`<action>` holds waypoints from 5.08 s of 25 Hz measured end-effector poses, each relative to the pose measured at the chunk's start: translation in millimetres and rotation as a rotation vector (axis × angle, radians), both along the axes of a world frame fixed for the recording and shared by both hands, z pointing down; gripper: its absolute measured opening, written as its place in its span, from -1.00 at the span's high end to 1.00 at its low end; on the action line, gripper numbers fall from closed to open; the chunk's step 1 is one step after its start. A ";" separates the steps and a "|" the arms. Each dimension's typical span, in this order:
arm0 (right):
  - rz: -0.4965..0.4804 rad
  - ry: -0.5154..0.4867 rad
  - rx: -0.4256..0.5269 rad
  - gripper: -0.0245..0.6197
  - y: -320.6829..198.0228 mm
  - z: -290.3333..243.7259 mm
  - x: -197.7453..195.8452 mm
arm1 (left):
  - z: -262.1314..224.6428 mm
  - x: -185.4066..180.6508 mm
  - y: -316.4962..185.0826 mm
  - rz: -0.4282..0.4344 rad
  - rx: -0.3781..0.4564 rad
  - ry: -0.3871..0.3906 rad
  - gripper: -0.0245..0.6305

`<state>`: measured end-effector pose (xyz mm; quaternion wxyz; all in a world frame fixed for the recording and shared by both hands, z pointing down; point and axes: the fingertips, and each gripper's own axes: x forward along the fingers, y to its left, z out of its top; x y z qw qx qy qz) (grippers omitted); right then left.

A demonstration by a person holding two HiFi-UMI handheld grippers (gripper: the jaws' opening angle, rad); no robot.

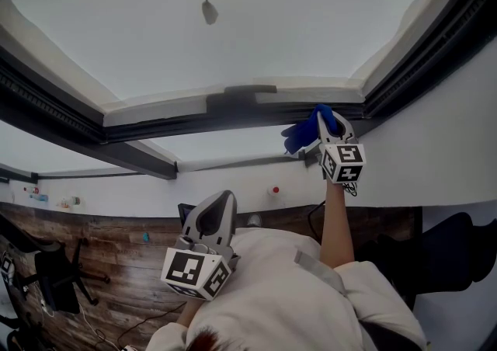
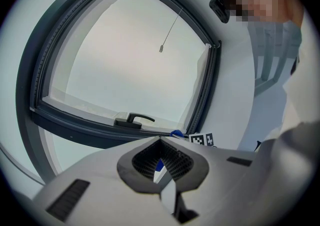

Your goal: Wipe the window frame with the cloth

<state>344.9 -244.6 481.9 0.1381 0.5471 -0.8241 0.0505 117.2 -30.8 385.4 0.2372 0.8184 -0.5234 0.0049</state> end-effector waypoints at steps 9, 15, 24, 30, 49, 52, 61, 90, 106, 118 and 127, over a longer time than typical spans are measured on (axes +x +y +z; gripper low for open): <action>0.025 -0.002 -0.003 0.77 -1.4 1.0 9.4 | 0.1 0.2 -2.2 0.004 0.000 0.002 0.91; 0.040 -0.007 -0.001 0.77 -1.6 0.4 15.4 | 1.2 0.2 -2.3 0.005 -0.003 0.003 0.91; 0.049 -0.004 -0.003 0.77 -3.0 0.3 20.6 | 0.4 0.1 -4.8 0.007 0.001 0.003 0.91; 0.064 -0.003 -0.006 0.77 -3.5 0.3 26.9 | 0.4 0.3 -5.8 0.010 -0.002 0.003 0.91; 0.098 -0.012 -0.001 0.77 -5.0 0.1 42.5 | 0.5 1.7 -5.9 0.003 -0.004 0.001 0.91; 0.108 -0.015 -0.001 0.77 -4.4 -0.9 46.5 | -0.8 1.7 -5.3 0.003 -0.001 0.001 0.91; 0.132 -0.018 0.000 0.77 -5.0 -1.0 55.7 | -0.1 1.4 -5.5 0.001 -0.004 0.002 0.91; 0.223 -0.021 0.007 0.77 -9.3 -0.3 94.6 | 1.8 1.8 -13.7 0.007 -0.009 0.000 0.91; 0.265 -0.020 0.012 0.77 -11.5 0.1 114.8 | 4.6 4.9 -21.6 0.004 -0.020 -0.004 0.91; 0.287 -0.018 0.015 0.77 -11.4 -0.7 123.5 | 3.4 4.4 -23.4 -0.001 -0.015 -0.007 0.91; 0.309 0.015 -0.012 0.77 4.8 -1.4 112.2 | 1.4 3.2 -22.6 0.023 -0.006 -0.005 0.91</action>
